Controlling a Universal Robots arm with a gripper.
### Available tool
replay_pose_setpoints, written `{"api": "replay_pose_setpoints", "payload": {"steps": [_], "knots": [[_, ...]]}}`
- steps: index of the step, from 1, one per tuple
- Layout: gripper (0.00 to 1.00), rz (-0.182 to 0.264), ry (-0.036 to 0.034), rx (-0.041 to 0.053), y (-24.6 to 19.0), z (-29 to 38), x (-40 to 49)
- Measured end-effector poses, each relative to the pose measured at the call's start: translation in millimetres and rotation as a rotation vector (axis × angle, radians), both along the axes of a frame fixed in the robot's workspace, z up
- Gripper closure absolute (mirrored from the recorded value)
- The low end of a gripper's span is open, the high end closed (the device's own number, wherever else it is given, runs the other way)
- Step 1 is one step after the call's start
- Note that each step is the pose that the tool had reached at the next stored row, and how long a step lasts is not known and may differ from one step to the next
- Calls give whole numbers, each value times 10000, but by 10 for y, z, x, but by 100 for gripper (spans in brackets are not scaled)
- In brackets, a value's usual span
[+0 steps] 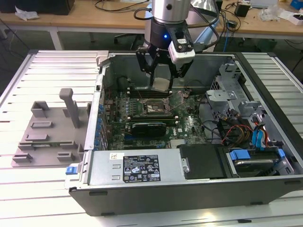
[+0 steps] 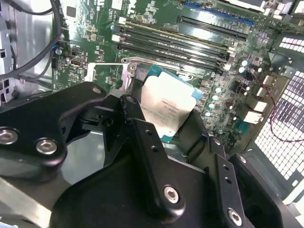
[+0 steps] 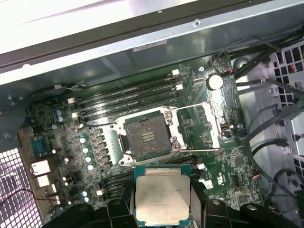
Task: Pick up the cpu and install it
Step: 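Place the cpu into insertion slot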
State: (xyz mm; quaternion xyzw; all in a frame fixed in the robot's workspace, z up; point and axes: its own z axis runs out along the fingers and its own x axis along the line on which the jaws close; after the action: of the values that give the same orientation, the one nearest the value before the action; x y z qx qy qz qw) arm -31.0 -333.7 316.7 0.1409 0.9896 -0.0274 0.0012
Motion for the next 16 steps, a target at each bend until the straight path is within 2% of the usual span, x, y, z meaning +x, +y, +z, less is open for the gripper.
{"api": "replay_pose_setpoints", "payload": {"steps": [10,16], "knots": [[45,-627,0,-7,0,-11,0],[45,-1175,-1,-54,0,-17,0]]}}
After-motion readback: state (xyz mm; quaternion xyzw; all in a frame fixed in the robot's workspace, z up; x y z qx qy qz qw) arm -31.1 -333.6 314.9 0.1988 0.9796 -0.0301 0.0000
